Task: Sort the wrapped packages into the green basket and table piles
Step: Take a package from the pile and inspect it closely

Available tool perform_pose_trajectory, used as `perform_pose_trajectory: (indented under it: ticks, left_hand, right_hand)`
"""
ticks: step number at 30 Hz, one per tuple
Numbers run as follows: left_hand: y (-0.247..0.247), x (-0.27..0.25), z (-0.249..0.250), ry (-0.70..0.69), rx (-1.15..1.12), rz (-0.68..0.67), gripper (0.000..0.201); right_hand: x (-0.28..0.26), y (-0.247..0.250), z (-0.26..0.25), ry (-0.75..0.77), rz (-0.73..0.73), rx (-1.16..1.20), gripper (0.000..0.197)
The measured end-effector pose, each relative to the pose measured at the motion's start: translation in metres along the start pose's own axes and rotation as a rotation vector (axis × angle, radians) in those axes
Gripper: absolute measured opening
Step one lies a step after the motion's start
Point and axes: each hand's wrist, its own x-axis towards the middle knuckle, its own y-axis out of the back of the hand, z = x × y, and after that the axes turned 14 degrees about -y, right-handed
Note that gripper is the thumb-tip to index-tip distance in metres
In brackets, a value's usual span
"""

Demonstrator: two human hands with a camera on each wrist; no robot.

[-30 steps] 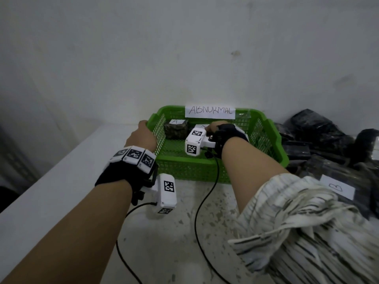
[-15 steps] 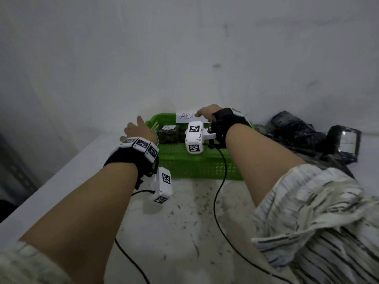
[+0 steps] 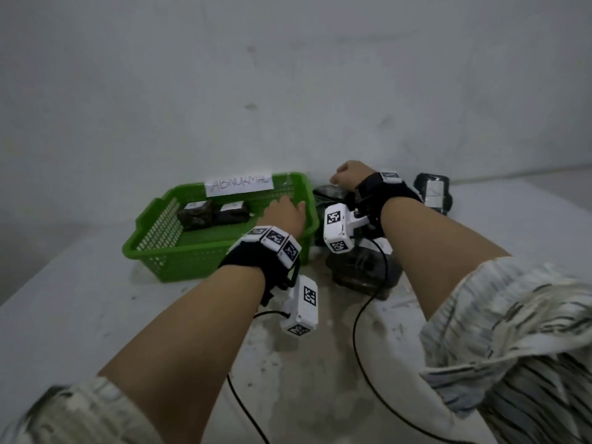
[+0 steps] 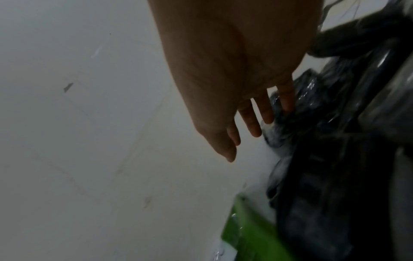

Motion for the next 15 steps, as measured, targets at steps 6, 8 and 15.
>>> perform_pose_trajectory:
  ticks: [6,8,15]
  left_hand:
    - [-0.021,0.007,0.014,-0.021,0.006,-0.053,0.051]
    - [-0.022,0.008,0.013,-0.042,0.055,-0.048,0.045]
    - [-0.024,0.011,0.013,-0.036,0.105,-0.067,0.044]
  right_hand:
    - [0.015,-0.004,0.045,0.077,-0.119,-0.028,0.038]
    - [0.01,-0.008,0.049,0.139,-0.193,-0.042,0.049]
    - [0.007,-0.003,0.059,0.193,-0.456,-0.095,0.073]
